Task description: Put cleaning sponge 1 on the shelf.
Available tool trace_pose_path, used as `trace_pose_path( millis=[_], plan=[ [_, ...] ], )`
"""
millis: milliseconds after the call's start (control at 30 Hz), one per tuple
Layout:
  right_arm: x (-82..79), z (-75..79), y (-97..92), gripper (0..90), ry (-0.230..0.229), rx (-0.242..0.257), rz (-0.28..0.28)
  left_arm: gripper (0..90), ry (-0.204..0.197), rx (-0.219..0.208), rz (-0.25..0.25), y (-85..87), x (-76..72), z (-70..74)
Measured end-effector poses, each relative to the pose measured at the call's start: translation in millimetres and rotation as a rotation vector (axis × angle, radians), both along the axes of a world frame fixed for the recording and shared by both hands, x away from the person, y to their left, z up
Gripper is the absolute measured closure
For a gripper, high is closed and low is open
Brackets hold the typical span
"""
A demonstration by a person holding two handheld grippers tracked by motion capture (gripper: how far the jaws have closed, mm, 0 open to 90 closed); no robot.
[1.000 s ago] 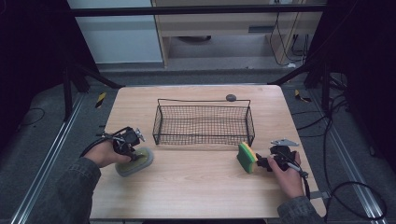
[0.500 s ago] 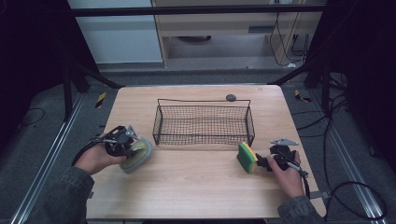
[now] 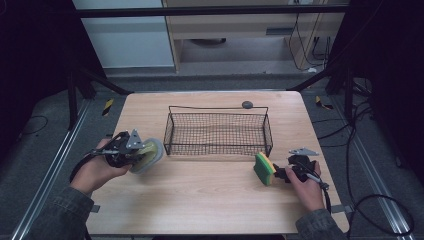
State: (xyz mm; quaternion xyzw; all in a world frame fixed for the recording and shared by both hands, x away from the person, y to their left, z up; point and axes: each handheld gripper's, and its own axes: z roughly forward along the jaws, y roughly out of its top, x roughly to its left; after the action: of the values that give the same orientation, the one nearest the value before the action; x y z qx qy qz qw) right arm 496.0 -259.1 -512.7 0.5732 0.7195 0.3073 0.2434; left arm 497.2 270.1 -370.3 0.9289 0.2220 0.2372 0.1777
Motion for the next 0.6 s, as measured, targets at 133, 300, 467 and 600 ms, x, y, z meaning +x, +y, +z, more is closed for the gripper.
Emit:
trace_pose_path(
  millis=[133,300,467,600],
  plan=[
    [-0.2,0.0,0.1,0.5,0.0,0.0,-0.002,70.5,-0.016,-0.05,-0.01,1.4,4.3,3.8],
    [-0.1,0.1,0.2,0.5,0.0,0.0,-0.003,70.5,-0.038,-0.06,-0.013,2.2,9.0,9.3],
    [-0.7,0.0,0.7,0.6,-0.002,0.0,-0.008,70.5,-0.074,-0.041,-0.002,0.8,11.9,18.7],
    [-3.0,-0.1,0.3,0.6,-0.003,-0.001,-0.001,70.5,-0.101,-0.039,0.017,0.1,12.2,25.7]
  ],
)
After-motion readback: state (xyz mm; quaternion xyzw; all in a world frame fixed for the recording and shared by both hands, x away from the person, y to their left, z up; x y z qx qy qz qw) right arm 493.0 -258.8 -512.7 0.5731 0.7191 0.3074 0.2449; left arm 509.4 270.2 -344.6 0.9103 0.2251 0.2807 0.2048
